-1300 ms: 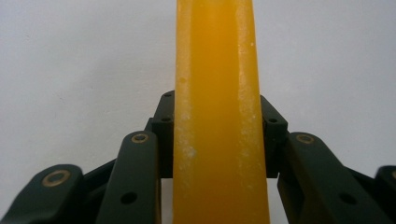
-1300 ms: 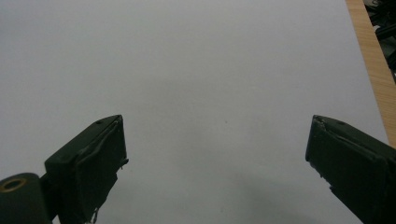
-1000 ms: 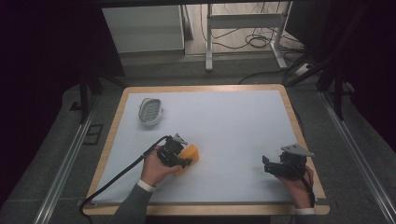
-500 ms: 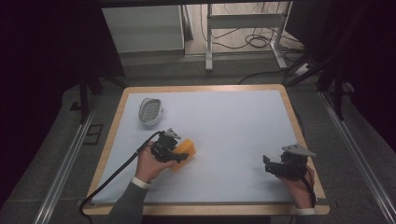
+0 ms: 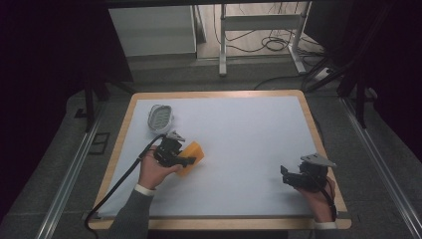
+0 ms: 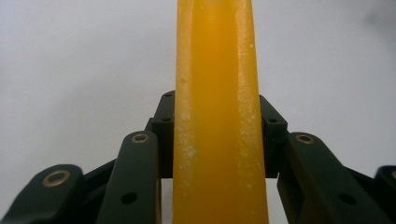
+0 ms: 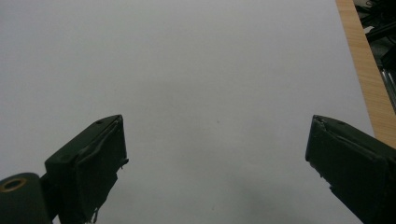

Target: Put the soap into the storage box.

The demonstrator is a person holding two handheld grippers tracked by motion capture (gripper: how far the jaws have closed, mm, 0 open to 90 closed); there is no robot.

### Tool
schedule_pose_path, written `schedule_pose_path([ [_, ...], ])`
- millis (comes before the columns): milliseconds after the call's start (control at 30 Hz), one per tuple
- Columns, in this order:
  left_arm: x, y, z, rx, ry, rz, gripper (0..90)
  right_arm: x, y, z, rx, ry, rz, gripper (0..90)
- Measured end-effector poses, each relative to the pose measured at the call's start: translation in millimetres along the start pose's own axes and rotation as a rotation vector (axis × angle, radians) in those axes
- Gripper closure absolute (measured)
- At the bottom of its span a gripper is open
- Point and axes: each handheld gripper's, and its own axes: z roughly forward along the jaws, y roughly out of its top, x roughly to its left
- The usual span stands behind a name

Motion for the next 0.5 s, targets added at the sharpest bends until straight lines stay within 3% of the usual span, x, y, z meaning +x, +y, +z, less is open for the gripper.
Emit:
schedule_pose_path([
  [333,8.9,2.6,-14.4,-0.040,0.022,-0.017,61.2,-1.6,0.0,-0.9,-0.001,-0.004,0.003,5.2],
  [500,9.8,2.1,-23.3,-0.034,0.053,0.007,61.2,-2.0,-0.4,-0.2,0.004,-0.015,0.008,5.1],
])
